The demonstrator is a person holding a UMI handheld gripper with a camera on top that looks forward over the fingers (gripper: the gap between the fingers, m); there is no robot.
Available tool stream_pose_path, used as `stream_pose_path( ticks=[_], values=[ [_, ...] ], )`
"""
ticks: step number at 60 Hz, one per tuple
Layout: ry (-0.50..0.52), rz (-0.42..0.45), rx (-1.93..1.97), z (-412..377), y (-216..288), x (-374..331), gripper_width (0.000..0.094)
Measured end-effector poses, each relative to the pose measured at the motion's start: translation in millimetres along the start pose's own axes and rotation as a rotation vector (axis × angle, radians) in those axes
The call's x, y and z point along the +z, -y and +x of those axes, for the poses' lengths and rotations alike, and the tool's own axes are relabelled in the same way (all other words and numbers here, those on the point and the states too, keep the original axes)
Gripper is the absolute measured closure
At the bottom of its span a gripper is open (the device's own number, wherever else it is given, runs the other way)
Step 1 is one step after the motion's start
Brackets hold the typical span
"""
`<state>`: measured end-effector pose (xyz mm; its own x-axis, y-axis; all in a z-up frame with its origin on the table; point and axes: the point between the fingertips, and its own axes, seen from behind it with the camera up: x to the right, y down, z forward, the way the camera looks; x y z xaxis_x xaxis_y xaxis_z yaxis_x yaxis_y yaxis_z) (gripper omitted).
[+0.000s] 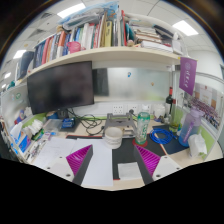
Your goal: Pour water
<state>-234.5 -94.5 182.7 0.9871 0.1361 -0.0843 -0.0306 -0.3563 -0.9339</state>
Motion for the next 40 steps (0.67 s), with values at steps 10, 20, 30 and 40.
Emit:
stream_pose_path(
  ticks=[10, 20, 30, 40],
  values=[
    [-0.009, 0.068, 0.018, -43.1, 42.4, -47.9, 0.0071],
    [-0.042, 0.113, 0.006, -63.9, 65.7, -76.2, 0.0075],
    [-0.057, 0.102, 0.007, -77.0, 60.5, -90.5, 0.0076],
    [-0.043, 0.108, 0.024, -90.9, 57.9, -97.9, 0.0076]
  ],
)
